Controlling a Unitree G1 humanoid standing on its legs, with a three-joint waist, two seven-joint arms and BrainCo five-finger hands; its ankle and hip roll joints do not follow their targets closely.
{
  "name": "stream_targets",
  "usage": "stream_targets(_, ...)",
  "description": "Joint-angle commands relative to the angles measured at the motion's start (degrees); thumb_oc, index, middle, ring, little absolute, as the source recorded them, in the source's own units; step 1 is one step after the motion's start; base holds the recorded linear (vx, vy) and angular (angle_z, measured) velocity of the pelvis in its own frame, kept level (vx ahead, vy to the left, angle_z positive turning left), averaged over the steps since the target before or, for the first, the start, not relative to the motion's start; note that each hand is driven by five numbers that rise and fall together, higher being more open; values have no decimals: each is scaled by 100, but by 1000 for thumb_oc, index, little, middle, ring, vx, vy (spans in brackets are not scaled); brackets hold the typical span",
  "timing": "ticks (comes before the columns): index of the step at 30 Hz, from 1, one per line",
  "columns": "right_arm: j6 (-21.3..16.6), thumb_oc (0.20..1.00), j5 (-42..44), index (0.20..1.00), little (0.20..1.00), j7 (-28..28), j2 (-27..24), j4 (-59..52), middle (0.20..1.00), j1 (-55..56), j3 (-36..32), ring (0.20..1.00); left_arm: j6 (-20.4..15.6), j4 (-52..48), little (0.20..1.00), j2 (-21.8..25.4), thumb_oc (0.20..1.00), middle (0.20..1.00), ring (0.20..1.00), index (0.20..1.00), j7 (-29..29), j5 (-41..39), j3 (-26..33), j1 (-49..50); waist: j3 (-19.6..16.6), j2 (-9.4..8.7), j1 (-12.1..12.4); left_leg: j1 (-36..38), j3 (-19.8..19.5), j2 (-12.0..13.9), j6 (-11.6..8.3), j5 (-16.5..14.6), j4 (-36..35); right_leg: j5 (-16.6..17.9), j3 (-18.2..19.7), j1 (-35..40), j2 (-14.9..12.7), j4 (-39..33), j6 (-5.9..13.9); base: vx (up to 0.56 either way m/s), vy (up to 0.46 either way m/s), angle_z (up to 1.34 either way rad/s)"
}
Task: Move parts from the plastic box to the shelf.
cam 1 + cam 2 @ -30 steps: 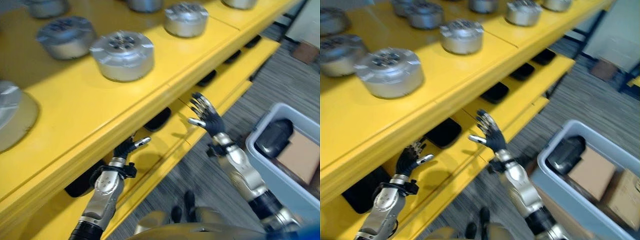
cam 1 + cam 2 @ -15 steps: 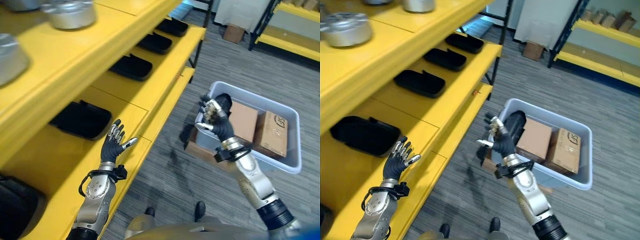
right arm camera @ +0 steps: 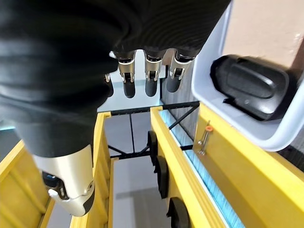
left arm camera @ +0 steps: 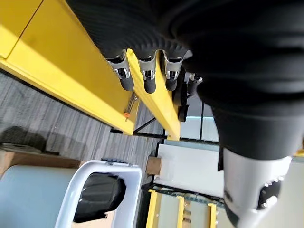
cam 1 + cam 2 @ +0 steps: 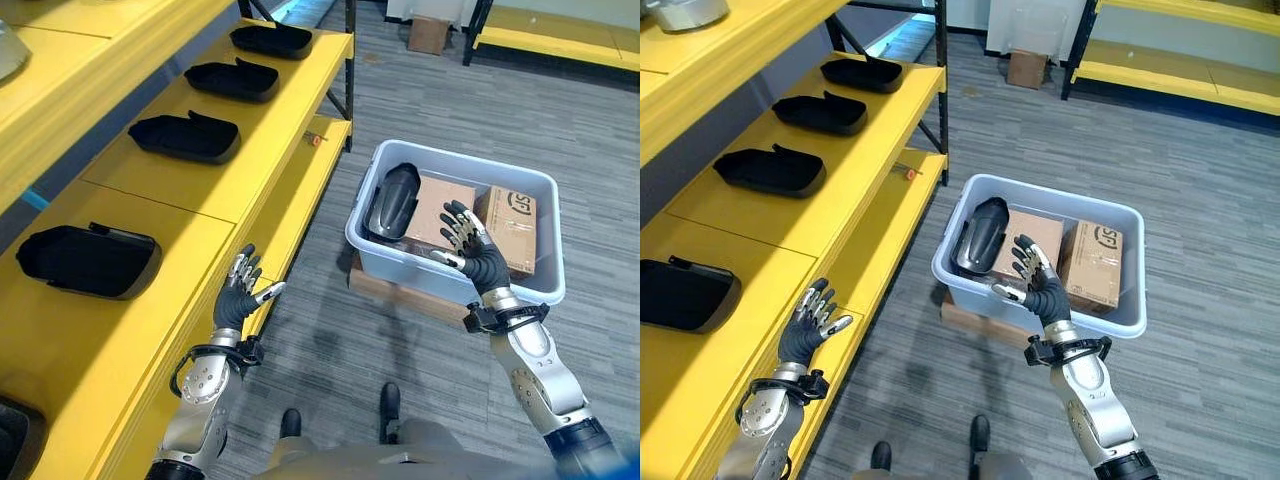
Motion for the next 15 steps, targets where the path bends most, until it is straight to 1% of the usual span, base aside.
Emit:
stream_targets(1,-466,1000,68,1000,1000,110,44,-353,1000,-173,113,1000,-332,-396,1000,214,1000,1000,1000,1000,-108,90,268,18,-2,-388,83,155,-10,136,-106,1154,838,-183,382,51,-305,146,197,64,-211,-36)
stream_targets(2,-481,1000,86,1000,1000,119,65,-339,1000,-186,142,1000,-324,-425,1000,221,1000,1000,1000,1000,-127,64,304,53,66,-477,144,-62,-98,110,-71,1368,1385,-203,462,129,-222,131,105,30,-248,-42)
stream_targets(3,-499,1000,91,1000,1000,122,73,-355,1000,-164,152,1000,-317,-453,1000,250,1000,1000,1000,1000,-137,62,341,94,178,-574,191,-410,-177,85,15,1478,2025,-222,512,206,-193,123,11,-10,-284,-56)
stream_targets(4,-506,1000,73,1000,1000,135,55,-378,1000,-166,163,1000,-300,-461,1000,292,1000,1000,1000,1000,-142,80,324,93,353,-681,295,-837,-442,-80,132,1581,2811,-216,553,284,-185,137,-70,-53,-217,-56)
stream_targets(5,-516,1000,52,1000,1000,130,23,-400,1000,-192,177,1000,-299,-482,1000,313,1000,1000,1000,1000,-146,73,314,79,453,-745,360,-1117,-600,-293,245,1536,3187,-228,617,321,-205,133,-99,-51,-118,-43)
stream_targets(6,-515,1000,7,1000,1000,67,12,-392,1000,-235,182,1000,-282,-477,1000,301,1000,1000,1000,1000,-94,71,285,31,537,-787,430,-1467,-799,-600,343,1248,3332,-286,676,347,-275,123,-62,42,42,-24)
stream_targets(7,-505,1000,-34,1000,1000,-3,7,-344,1000,-270,130,1000,-268,-465,1000,281,1000,1000,1000,1000,-69,44,308,1,593,-787,519,-1780,-1005,-886,347,835,2716,-324,811,466,-324,93,40,125,160,-16)
stream_targets(8,-523,1000,-65,1000,1000,-31,20,-306,1000,-320,129,1000,-287,-468,1000,277,1000,1000,1000,1000,-50,32,330,5,569,-757,528,-1759,-1096,-793,277,820,2090,-350,895,503,-317,62,108,195,214,15)
stream_targets(9,-544,1000,-54,1000,1000,-43,23,-253,1000,-337,143,1000,-319,-455,1000,279,1000,1000,1000,1000,-40,39,331,23,601,-745,582,-1683,-1150,-649,237,936,1306,-379,1015,545,-323,80,133,126,148,-15)
stream_targets(10,-544,1000,-54,1000,1000,-43,24,-253,1000,-337,143,1000,-319,-455,1000,280,1000,1000,1000,1000,-40,39,331,23,611,-751,591,-1655,-1138,-646,237,949,1276,-380,1025,554,-325,81,132,222,306,-78)
stream_targets(11,-544,1000,-127,1000,1000,-69,12,-212,1000,-268,115,1000,-341,-386,1000,265,1000,1000,1000,1000,-52,87,252,20,595,-562,708,-1642,-1417,-502,-35,1381,-46,-457,1287,807,-262,-92,194,185,343,-86)
stream_targets(12,-516,1000,-160,1000,1000,-83,43,-233,1000,-188,56,1000,-335,-346,1000,217,1000,1000,1000,1000,-48,86,217,-11,588,-519,653,-1636,-1163,-464,-79,1355,31,-477,1302,891,-324,-145,232,258,573,-72)
stream_targets(13,-475,1000,-180,1000,1000,-13,135,-178,1000,-113,66,1000,-378,-355,1000,166,1000,1000,1000,1000,-118,19,203,7,471,-417,680,-1318,-1439,-463,-61,1143,0,-469,1484,909,-395,-200,306,98,331,-34)
stream_targets(14,-473,1000,-181,1000,1000,-13,134,-180,1000,-108,65,1000,-381,-352,1000,166,1000,1000,1000,1000,-121,17,201,9,468,-415,690,-1308,-1428,-455,-62,1141,-11,-463,1493,915,-391,-209,304,125,399,-65)
stream_targets(15,-456,1000,-213,1000,1000,24,163,-199,1000,-16,25,1000,-404,-346,1000,129,1000,1000,1000,1000,-158,-12,171,-19,409,-384,623,-1289,-1262,-479,-54,1049,136,-431,1460,935,-562,-212,387,117,293,-87)
